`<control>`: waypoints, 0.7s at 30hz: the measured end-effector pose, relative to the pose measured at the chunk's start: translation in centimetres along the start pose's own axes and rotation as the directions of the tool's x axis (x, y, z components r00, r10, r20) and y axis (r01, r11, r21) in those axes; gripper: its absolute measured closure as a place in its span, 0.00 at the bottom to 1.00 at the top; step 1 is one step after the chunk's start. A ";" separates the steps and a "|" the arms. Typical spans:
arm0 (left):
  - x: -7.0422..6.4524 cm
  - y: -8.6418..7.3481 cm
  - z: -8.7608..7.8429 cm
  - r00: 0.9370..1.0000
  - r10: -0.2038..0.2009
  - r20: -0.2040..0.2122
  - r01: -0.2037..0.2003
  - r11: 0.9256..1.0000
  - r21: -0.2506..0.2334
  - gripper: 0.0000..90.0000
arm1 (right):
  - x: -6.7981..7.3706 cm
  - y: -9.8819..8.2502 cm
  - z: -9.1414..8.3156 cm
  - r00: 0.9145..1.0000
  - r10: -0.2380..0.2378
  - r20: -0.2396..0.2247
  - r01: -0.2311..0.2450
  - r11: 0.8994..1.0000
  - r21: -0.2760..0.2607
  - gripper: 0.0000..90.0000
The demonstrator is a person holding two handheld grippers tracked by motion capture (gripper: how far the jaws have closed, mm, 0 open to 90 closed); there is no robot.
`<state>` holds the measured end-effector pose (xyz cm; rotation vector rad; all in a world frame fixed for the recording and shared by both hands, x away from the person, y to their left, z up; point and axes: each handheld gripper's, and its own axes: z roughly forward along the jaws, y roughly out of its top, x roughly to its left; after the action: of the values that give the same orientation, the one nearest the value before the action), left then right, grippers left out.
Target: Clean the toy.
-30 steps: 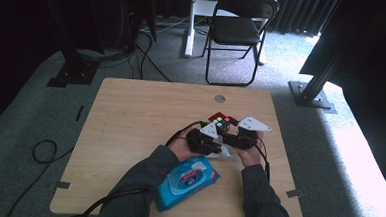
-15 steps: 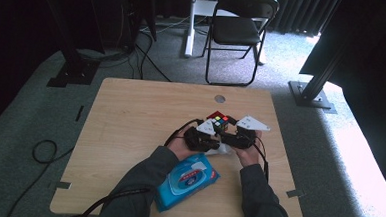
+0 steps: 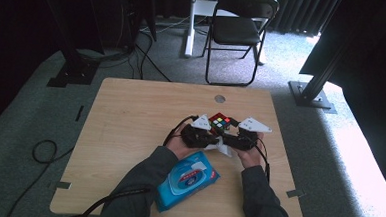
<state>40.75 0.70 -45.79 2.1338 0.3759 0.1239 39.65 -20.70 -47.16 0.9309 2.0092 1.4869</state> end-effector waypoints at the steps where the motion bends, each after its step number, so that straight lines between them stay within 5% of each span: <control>1: 0.0 0.0 0.0 1.000 -0.003 -0.001 0.003 1.000 -0.005 0.94 | 0.0 0.0 0.0 1.000 0.002 -0.001 -0.002 1.000 0.000 0.38; 21: 0.3 -0.3 0.5 1.000 -0.022 -0.005 0.023 1.000 0.019 0.94 | 0.8 0.5 0.2 1.000 -0.002 -0.026 0.002 1.000 -0.018 0.38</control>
<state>41.13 0.54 -46.34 2.1481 0.4055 0.1132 39.38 -19.87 -46.71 0.9067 2.0112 1.5212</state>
